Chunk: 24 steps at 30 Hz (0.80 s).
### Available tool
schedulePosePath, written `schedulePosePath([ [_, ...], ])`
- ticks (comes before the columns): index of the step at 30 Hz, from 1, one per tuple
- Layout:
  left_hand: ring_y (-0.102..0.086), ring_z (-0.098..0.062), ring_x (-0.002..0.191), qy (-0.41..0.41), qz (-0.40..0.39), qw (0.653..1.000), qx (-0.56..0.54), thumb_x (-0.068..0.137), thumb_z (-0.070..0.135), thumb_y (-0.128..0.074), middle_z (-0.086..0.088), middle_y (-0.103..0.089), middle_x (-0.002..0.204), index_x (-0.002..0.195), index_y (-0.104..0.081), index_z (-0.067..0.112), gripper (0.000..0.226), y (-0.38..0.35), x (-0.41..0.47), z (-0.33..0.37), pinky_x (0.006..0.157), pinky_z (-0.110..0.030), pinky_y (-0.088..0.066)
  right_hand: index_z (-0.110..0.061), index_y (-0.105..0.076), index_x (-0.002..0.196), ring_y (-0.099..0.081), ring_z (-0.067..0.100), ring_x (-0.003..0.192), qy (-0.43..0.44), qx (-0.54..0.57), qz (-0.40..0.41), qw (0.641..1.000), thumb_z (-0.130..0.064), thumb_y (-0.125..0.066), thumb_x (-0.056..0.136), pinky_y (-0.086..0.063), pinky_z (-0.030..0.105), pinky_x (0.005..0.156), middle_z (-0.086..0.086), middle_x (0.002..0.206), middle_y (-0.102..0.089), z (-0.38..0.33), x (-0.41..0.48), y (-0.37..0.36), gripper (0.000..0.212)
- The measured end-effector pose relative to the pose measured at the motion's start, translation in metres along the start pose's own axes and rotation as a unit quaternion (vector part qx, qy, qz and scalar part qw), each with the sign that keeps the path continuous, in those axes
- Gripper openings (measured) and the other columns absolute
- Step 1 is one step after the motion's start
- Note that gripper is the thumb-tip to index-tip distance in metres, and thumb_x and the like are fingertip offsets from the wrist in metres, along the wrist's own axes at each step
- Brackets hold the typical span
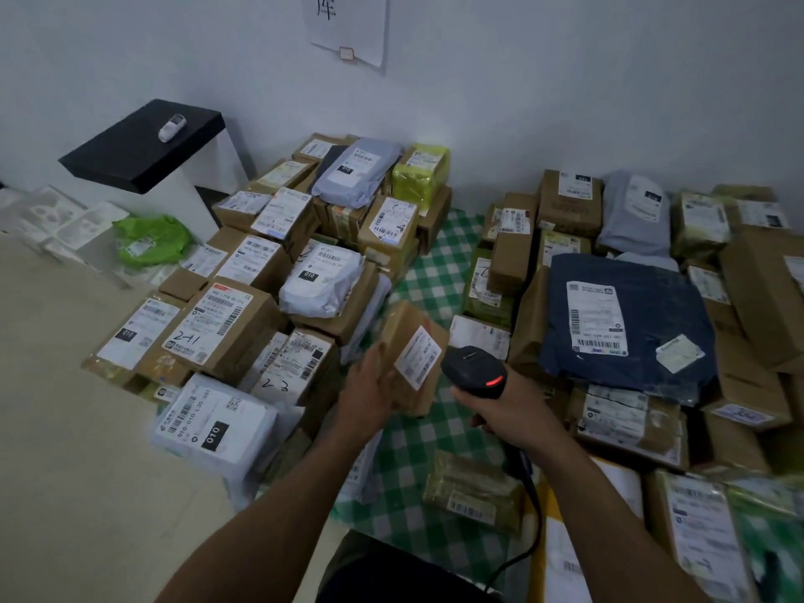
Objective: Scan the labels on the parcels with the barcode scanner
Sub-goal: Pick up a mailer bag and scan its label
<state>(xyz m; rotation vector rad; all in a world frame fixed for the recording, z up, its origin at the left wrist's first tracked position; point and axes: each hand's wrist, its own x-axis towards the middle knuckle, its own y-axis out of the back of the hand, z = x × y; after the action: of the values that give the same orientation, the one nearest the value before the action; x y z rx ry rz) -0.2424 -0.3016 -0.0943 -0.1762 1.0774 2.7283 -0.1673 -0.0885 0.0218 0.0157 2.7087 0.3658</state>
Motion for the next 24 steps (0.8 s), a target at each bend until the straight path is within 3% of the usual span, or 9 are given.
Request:
schedulePosePath([
  [2,-0.056,-0.018,0.125,0.036,-0.012,0.999,0.033,0.103,0.047,-0.049,0.001,-0.056,0.136,0.148,-0.036,0.034,0.049,-0.012,0.013,-0.015,0.104,-0.040,-0.048,-0.042,-0.058,0.119,-0.068,0.001,0.061,-0.006,-0.002,0.000,1.000,-0.027,-0.080,0.091,-0.051,0.016,0.054,-0.014,0.105,-0.071,0.003,0.004,-0.003,0.039],
  [7,-0.060,-0.035,0.124,0.078,-0.026,0.996,0.021,0.097,0.011,-0.059,-0.013,-0.058,0.139,0.157,-0.032,0.030,0.069,-0.021,0.036,-0.026,0.094,-0.034,-0.048,-0.041,-0.062,0.115,-0.070,-0.001,0.073,-0.023,0.016,0.007,1.000,-0.024,-0.082,0.089,-0.053,0.017,0.058,-0.013,0.110,-0.070,0.008,0.014,-0.007,0.037],
  [9,-0.053,-0.032,0.132,0.070,-0.022,0.995,0.073,0.102,0.015,-0.049,-0.012,-0.053,0.146,0.157,-0.033,0.022,0.057,-0.028,0.039,-0.036,0.104,-0.034,-0.042,-0.040,-0.060,0.114,-0.069,-0.004,0.070,-0.029,0.020,0.009,0.999,-0.023,-0.082,0.089,-0.053,0.016,0.057,-0.011,0.112,-0.070,0.010,0.017,-0.007,0.037],
  [11,-0.045,-0.028,0.140,0.066,-0.021,0.992,0.109,0.106,0.032,-0.033,-0.012,-0.046,0.153,0.154,-0.035,0.017,0.050,-0.035,0.043,-0.054,0.118,-0.037,-0.033,-0.032,-0.061,0.124,-0.068,-0.004,0.066,-0.040,0.010,0.016,0.999,-0.023,-0.081,0.090,-0.051,0.015,0.055,-0.007,0.115,-0.070,0.012,0.020,-0.005,0.041],
  [14,-0.053,-0.027,0.131,0.028,-0.019,0.990,0.138,0.101,0.038,-0.048,-0.009,-0.051,0.149,0.149,-0.045,0.026,0.050,-0.054,0.042,-0.068,0.109,-0.045,-0.044,-0.024,-0.062,0.132,-0.068,-0.002,0.063,-0.063,0.012,0.027,0.998,-0.023,-0.081,0.090,-0.049,0.014,0.053,-0.004,0.112,-0.072,0.017,0.021,-0.001,0.046],
  [17,-0.024,-0.033,0.154,-0.077,-0.131,0.951,0.270,0.101,0.041,-0.042,-0.013,-0.022,0.169,0.160,-0.028,0.028,0.062,-0.063,0.028,-0.056,0.123,-0.053,-0.023,-0.024,-0.064,0.129,-0.069,0.003,0.061,-0.079,0.010,0.034,0.996,-0.026,-0.081,0.090,-0.049,0.014,0.052,-0.004,0.106,-0.074,0.022,0.021,0.001,0.043],
  [20,-0.001,-0.037,0.158,-0.050,-0.181,0.938,0.293,0.099,0.054,-0.030,-0.015,-0.002,0.172,0.163,-0.019,0.023,0.072,-0.072,0.034,-0.063,0.126,-0.054,-0.012,-0.026,-0.063,0.130,-0.070,0.003,0.063,-0.090,0.007,0.039,0.995,-0.028,-0.081,0.089,-0.049,0.015,0.054,-0.005,0.107,-0.074,0.027,0.022,0.003,0.044],
  [22,0.000,-0.042,0.157,-0.045,-0.188,0.932,0.306,0.094,0.049,-0.016,-0.020,-0.015,0.169,0.160,-0.031,0.019,0.074,-0.071,0.037,-0.069,0.125,-0.058,-0.009,-0.028,-0.063,0.130,-0.072,0.006,0.066,-0.096,0.002,0.037,0.995,-0.031,-0.081,0.089,-0.051,0.018,0.058,-0.006,0.106,-0.074,0.030,0.021,0.003,0.044],
  [24,-0.006,-0.045,0.156,-0.064,-0.178,0.923,0.334,0.097,0.039,-0.020,-0.023,-0.030,0.164,0.152,-0.045,0.013,0.066,-0.063,0.035,-0.068,0.124,-0.062,-0.006,-0.030,-0.064,0.127,-0.074,0.008,0.070,-0.106,0.009,0.037,0.994,-0.032,-0.081,0.089,-0.054,0.023,0.064,-0.007,0.104,-0.075,0.033,0.019,0.003,0.041],
])
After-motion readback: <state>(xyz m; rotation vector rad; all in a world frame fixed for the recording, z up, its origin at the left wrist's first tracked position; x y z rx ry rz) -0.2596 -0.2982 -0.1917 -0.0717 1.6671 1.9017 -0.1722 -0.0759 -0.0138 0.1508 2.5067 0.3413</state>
